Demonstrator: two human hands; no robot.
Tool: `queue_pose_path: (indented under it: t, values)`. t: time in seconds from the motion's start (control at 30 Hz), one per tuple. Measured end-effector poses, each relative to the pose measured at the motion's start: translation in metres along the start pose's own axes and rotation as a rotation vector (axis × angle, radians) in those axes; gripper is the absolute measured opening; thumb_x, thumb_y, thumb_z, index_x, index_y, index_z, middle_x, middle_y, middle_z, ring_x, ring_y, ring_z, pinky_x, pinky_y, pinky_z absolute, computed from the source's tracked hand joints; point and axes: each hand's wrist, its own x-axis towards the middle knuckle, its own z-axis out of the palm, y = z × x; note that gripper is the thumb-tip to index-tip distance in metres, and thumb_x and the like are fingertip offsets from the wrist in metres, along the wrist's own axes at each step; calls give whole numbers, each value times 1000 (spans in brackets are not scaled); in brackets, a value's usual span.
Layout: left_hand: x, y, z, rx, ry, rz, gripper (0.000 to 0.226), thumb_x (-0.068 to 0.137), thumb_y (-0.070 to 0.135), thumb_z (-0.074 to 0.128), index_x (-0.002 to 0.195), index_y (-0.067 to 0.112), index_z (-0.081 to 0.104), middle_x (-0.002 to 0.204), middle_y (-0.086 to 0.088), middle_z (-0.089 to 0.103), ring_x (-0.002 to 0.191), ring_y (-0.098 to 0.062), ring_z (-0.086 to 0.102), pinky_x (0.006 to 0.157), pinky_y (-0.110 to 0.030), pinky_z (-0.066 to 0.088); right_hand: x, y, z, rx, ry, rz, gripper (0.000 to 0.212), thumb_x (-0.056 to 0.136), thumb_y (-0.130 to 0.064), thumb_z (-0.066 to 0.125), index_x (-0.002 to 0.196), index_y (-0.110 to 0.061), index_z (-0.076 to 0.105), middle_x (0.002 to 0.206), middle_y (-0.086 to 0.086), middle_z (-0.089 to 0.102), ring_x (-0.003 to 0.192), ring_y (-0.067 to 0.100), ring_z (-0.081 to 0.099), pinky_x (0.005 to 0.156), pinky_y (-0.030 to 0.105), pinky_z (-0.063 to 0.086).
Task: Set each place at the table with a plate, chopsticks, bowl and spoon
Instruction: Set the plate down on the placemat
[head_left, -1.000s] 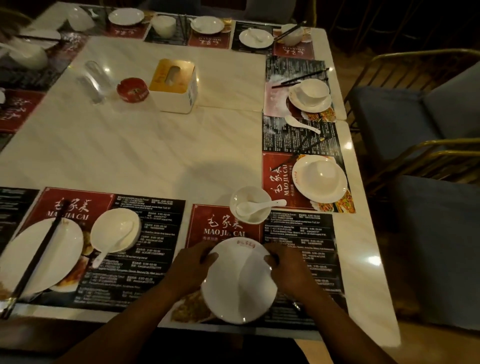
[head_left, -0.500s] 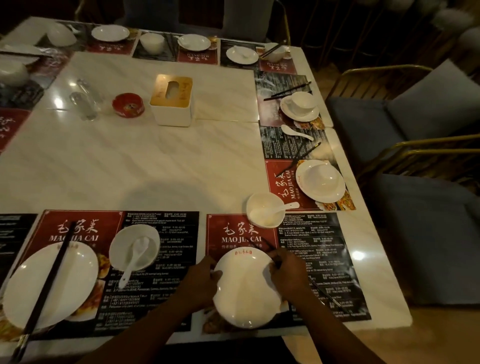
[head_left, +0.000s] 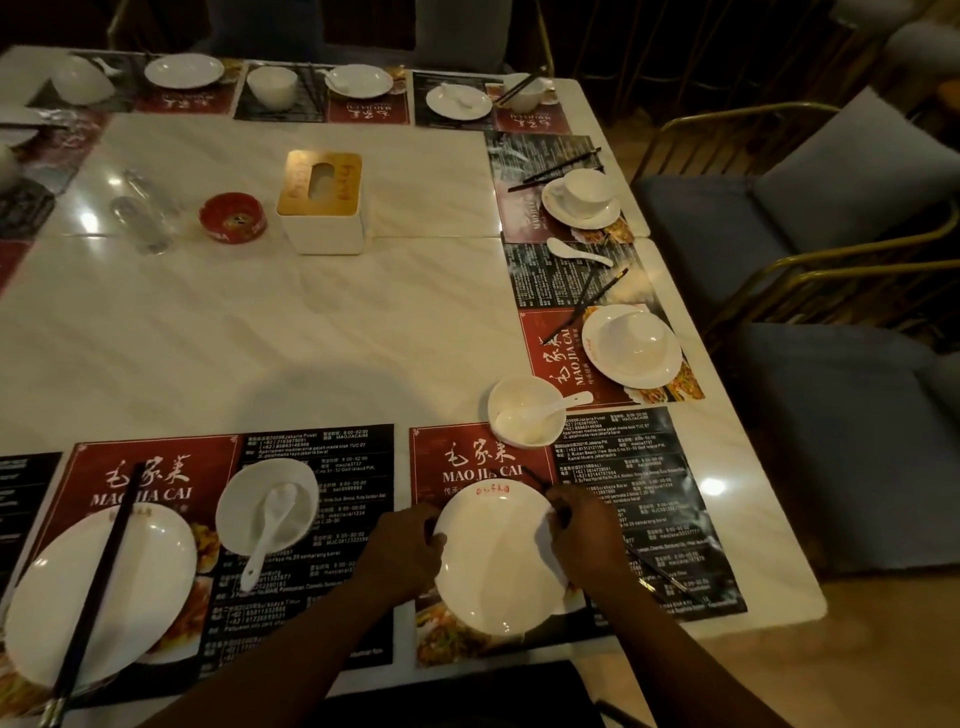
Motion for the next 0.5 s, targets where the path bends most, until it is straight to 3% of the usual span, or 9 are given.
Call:
queue_pose_path:
  t: [0.17, 0.33, 0.5]
  values:
    - [-1, -2, 0, -41, 7, -18, 25, 91, 21, 69, 116, 20, 68, 106, 4, 71, 84, -2, 61, 75, -16, 48, -21, 15, -5, -5, 53, -10, 11, 88, -23, 70, 98, -24, 66, 94, -9, 63, 90, 9, 59, 81, 21, 43]
    - [-4, -1, 3, -81, 26, -54, 24, 90, 16, 69, 113, 19, 67, 86, 20, 58, 75, 6, 57, 59, -6, 41, -35, 25, -8, 28, 30, -13, 13, 84, -24, 73, 95, -21, 67, 84, -7, 66, 79, 11, 61, 74, 25, 48]
    - [-3, 1, 5, -81, 42, -69, 27, 90, 15, 69, 117, 18, 67, 90, 14, 60, 75, 7, 56, 60, -6, 40, -32, 26, -6, 54, -14, 5, 9, 84, -22, 72, 89, -22, 65, 73, -12, 60, 73, 10, 62, 67, 18, 44]
